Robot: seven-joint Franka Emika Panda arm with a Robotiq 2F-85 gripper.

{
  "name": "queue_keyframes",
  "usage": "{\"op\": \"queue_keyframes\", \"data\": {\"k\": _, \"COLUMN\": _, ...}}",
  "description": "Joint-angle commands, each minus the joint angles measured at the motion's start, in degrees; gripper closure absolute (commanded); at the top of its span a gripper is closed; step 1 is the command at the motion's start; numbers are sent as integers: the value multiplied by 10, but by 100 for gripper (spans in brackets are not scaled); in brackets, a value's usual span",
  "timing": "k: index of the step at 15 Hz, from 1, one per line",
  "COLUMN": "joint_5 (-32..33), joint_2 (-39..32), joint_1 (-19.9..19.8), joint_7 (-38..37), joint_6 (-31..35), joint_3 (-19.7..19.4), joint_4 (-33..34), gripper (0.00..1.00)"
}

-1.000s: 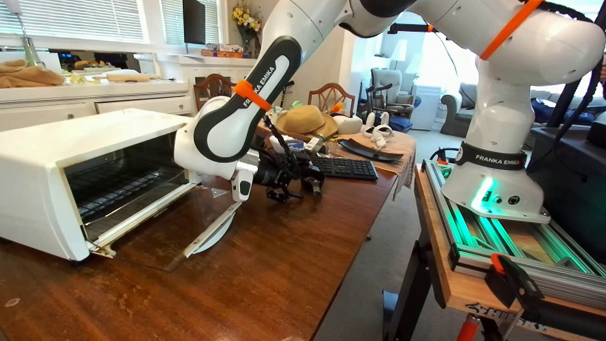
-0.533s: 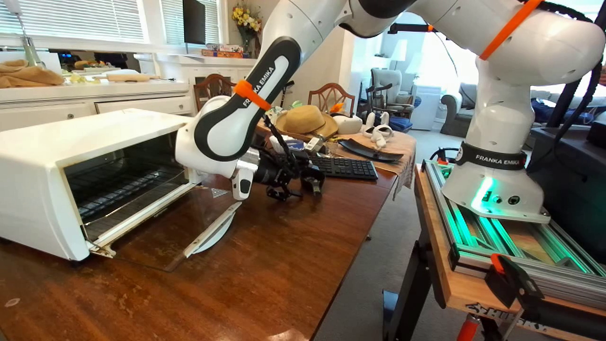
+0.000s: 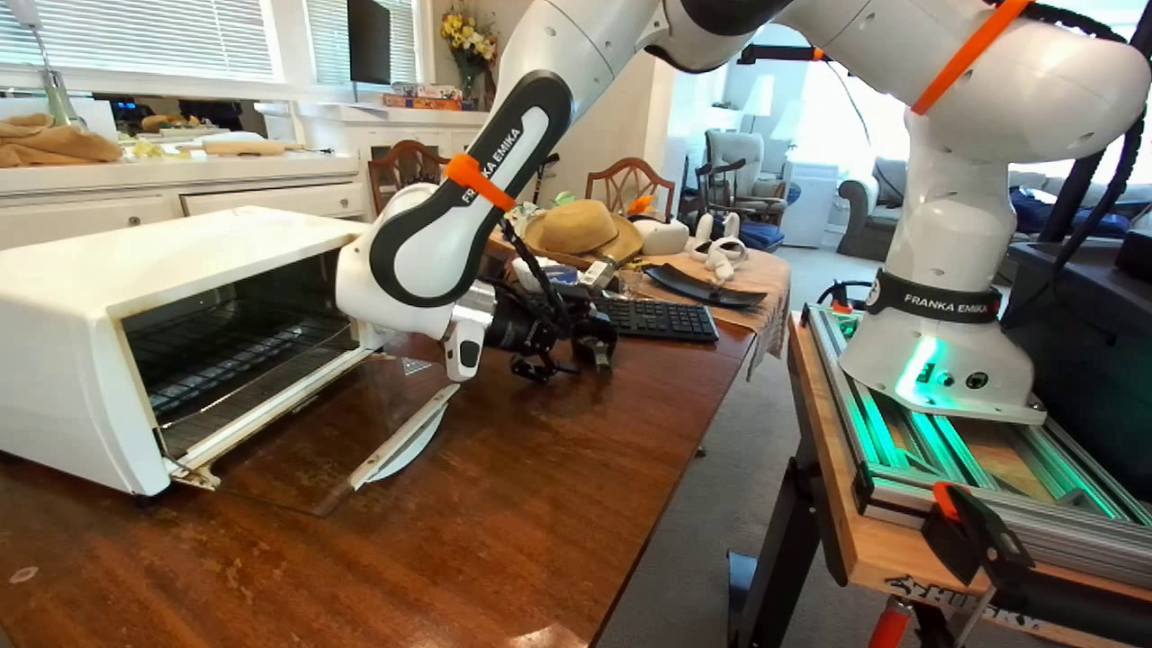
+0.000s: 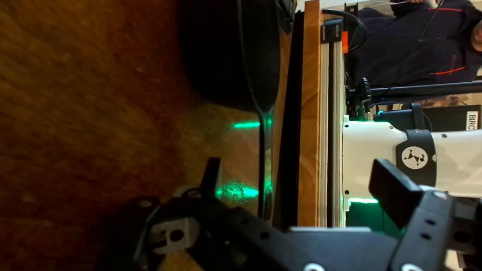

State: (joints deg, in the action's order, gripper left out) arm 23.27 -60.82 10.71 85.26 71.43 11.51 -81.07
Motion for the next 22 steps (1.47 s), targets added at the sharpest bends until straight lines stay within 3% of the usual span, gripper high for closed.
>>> {"op": "queue_keyframes", "data": {"k": 1, "joint_5": -6, "joint_2": -20, "joint_1": 0, "joint_7": -1, "joint_6": -4, "joint_3": 4, "joint_4": -5, "gripper": 0}}
{"op": "queue_keyframes", "data": {"k": 11, "joint_5": -1, "joint_2": -19, "joint_1": -2, "joint_7": 7, "joint_6": -10, "joint_3": -1, "joint_4": -6, "gripper": 0}}
{"op": "queue_keyframes", "data": {"k": 22, "joint_5": 99, "joint_2": -32, "joint_1": 44, "joint_7": 57, "joint_6": -72, "joint_3": -1, "joint_4": 54, "gripper": 0}}
